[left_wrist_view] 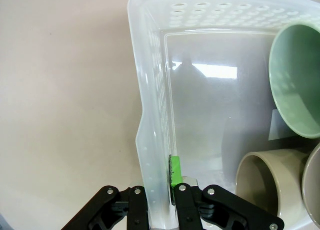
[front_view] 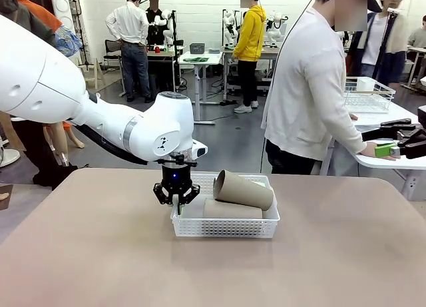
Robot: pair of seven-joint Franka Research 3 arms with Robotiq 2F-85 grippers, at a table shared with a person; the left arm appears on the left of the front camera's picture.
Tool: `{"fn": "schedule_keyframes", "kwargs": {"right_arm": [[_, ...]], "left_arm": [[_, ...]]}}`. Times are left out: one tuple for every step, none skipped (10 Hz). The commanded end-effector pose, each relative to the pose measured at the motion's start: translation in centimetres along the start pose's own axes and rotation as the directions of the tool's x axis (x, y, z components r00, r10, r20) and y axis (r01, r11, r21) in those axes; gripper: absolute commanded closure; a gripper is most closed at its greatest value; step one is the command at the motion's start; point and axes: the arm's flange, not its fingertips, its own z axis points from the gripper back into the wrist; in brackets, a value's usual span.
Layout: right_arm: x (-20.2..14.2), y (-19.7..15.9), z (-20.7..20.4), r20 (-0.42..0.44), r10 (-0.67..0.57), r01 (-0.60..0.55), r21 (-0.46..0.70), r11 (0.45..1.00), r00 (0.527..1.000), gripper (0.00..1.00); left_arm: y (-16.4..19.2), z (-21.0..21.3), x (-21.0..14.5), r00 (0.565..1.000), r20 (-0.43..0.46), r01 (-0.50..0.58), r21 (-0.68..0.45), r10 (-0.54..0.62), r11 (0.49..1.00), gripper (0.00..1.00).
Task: Clean and organize the cups into the basket.
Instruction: Pick up the Reusable plastic cup from the right side of the table and stack it inside the Organizing basket in the center of the table, then move the Organizing basket back to the left side of the table.
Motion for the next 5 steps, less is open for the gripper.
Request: {"fn": "schedule_keyframes", "kwargs": {"right_arm": [[0.04, 0.29, 0.21, -0.009, 0.004, -0.004, 0.012, 1.0, 1.0, 0.0], [0.04, 0.29, 0.21, -0.009, 0.004, -0.004, 0.012, 1.0, 1.0, 0.0], [0.04, 0.29, 0.21, -0.009, 0.004, -0.004, 0.012, 1.0, 1.0, 0.0], [0.04, 0.29, 0.21, -0.009, 0.004, -0.004, 0.012, 1.0, 1.0, 0.0], [0.04, 0.29, 0.21, -0.009, 0.004, -0.004, 0.012, 1.0, 1.0, 0.0]], "left_arm": [[0.05, -0.17, -0.12, 1.0, 0.0, 0.007, 0.005, -0.007, 1.0, 1.0], [0.05, -0.17, -0.12, 1.0, 0.0, 0.007, 0.005, -0.007, 1.0, 1.0], [0.05, -0.17, -0.12, 1.0, 0.0, 0.007, 0.005, -0.007, 1.0, 1.0], [0.05, -0.17, -0.12, 1.0, 0.0, 0.007, 0.005, -0.007, 1.0, 1.0], [0.05, -0.17, -0.12, 1.0, 0.0, 0.007, 0.005, -0.007, 1.0, 1.0]]}}
